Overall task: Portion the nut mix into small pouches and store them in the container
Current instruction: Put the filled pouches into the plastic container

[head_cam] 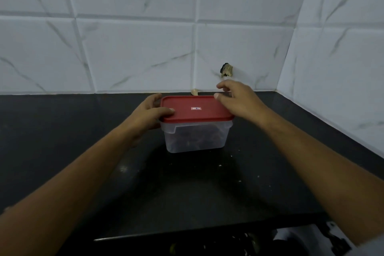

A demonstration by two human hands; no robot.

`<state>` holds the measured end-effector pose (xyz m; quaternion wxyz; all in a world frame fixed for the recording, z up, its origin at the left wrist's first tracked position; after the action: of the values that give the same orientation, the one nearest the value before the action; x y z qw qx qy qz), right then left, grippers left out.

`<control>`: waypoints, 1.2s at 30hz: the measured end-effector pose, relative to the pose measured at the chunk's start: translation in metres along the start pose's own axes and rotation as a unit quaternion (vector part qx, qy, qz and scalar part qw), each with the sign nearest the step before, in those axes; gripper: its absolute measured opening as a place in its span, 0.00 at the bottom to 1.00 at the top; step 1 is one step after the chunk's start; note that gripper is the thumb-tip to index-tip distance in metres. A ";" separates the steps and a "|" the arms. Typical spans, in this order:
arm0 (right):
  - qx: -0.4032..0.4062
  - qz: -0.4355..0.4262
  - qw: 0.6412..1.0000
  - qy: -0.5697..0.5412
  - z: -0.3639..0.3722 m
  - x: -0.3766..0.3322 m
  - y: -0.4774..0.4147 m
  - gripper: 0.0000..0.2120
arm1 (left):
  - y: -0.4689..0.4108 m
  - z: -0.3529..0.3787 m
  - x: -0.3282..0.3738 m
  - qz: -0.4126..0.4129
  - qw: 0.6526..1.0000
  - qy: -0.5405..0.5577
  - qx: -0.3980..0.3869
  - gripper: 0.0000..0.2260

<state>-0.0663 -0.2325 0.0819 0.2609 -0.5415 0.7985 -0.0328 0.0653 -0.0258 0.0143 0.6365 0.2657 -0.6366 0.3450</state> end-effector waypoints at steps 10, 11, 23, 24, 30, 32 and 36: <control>-0.113 0.141 0.974 -0.134 0.039 0.029 -0.019 0.17 | 0.000 0.006 0.000 0.001 1.000 0.009 0.024 0.11; -0.115 0.154 0.971 -0.144 0.040 0.030 -0.019 0.16 | -0.002 0.004 0.002 -0.002 0.999 0.010 0.047 0.09; -0.124 0.280 0.861 -0.405 0.078 0.046 -0.011 0.09 | -0.023 -0.004 -0.021 -0.060 0.980 0.105 0.160 0.08; -0.119 0.283 0.856 -0.416 0.079 0.046 -0.012 0.08 | -0.024 -0.005 -0.018 -0.048 0.980 0.107 0.163 0.06; -0.109 0.258 0.876 -0.393 0.073 0.042 -0.014 0.11 | -0.028 -0.006 -0.004 0.000 0.992 -0.007 0.125 0.09; -0.107 0.237 0.895 -0.363 0.069 0.042 -0.016 0.10 | -0.025 -0.009 0.016 0.050 0.978 -0.171 0.111 0.10; -0.067 0.116 0.982 -0.137 0.043 0.032 -0.033 0.11 | -0.015 0.024 0.035 0.069 0.964 -0.256 -0.016 0.16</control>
<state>-0.0281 -0.2644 0.0440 0.3329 -0.4608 0.8131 0.1254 0.0606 -0.0502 0.0514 0.4312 0.2906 -0.8003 0.2986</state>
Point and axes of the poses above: each hand's wrist, its own y-axis away from the middle knuckle, its own z-axis out of the palm, x = y × z, the point moved 9 cm from there along -y, towards the middle knuckle, and after that the axes turned 12 degrees about y, right-handed, at the moved point
